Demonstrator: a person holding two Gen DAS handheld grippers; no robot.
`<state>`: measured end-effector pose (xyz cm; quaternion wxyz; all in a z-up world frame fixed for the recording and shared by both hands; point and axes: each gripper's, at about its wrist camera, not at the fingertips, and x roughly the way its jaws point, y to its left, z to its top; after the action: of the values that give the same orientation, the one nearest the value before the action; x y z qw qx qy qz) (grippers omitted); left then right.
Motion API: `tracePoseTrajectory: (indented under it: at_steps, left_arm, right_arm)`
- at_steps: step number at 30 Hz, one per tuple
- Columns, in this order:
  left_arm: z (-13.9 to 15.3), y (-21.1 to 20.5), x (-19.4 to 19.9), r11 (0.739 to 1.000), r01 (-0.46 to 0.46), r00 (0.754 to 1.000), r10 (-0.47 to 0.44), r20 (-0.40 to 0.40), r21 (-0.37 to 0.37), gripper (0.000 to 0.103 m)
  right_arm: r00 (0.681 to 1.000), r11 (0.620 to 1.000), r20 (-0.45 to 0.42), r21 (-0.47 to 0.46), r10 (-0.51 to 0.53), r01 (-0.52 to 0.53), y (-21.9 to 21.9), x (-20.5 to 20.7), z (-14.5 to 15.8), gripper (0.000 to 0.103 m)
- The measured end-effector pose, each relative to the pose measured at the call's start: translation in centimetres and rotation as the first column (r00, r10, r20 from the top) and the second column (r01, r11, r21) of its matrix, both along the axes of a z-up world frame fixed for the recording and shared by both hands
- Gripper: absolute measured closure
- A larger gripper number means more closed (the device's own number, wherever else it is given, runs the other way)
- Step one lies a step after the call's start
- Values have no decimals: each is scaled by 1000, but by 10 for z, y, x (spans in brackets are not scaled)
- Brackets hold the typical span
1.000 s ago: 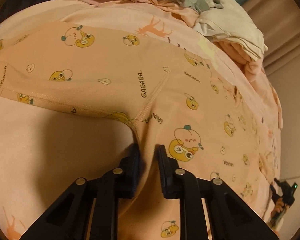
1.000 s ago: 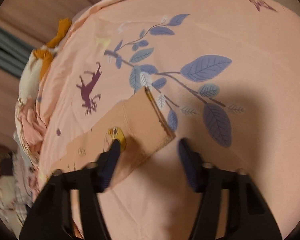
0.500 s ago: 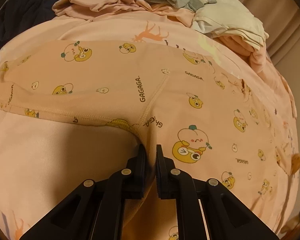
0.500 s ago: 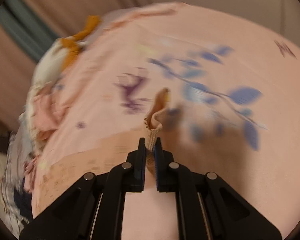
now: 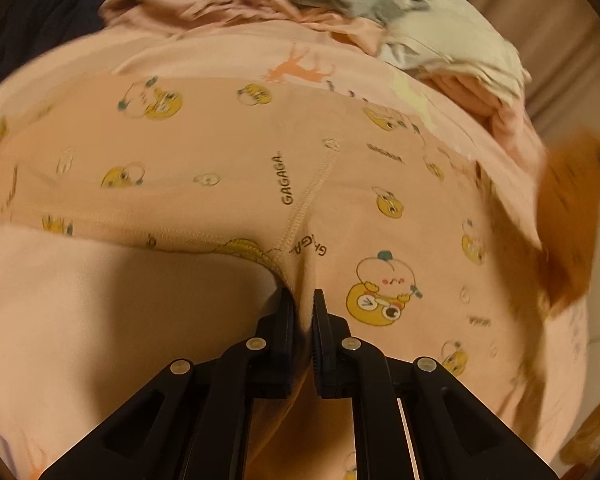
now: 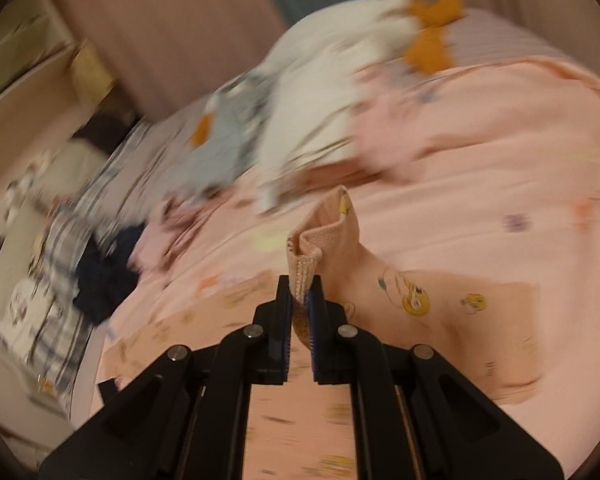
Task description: Fold small clothes
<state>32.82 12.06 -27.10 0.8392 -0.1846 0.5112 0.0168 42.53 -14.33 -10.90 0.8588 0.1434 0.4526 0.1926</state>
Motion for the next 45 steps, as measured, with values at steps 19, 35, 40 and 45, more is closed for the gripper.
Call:
tracePoseTrajectory:
  at_steps: [19,35,40,45]
  left_arm:
    - [67,23,-11,905,22,998,3,57,-425,36]
    - [0,-18,46,873,-216,975,212,-59,-437,43]
    - [9,-28,66,941,-254,965,261,-1,-223,84]
    - [20,-15,65,954,-287,953,294,73,-90,92]
  right_arm:
    - [995,945,34,-319,93,-78,15,-32,-29,25]
    - [991,867,17,-483,-129,121,-114,-88,-70,26]
    - [995,882,-29,-465,-97,73,-112,-70,-95,28]
    - [993,869,-3,-485,-115,99,-102,-59,-111,67]
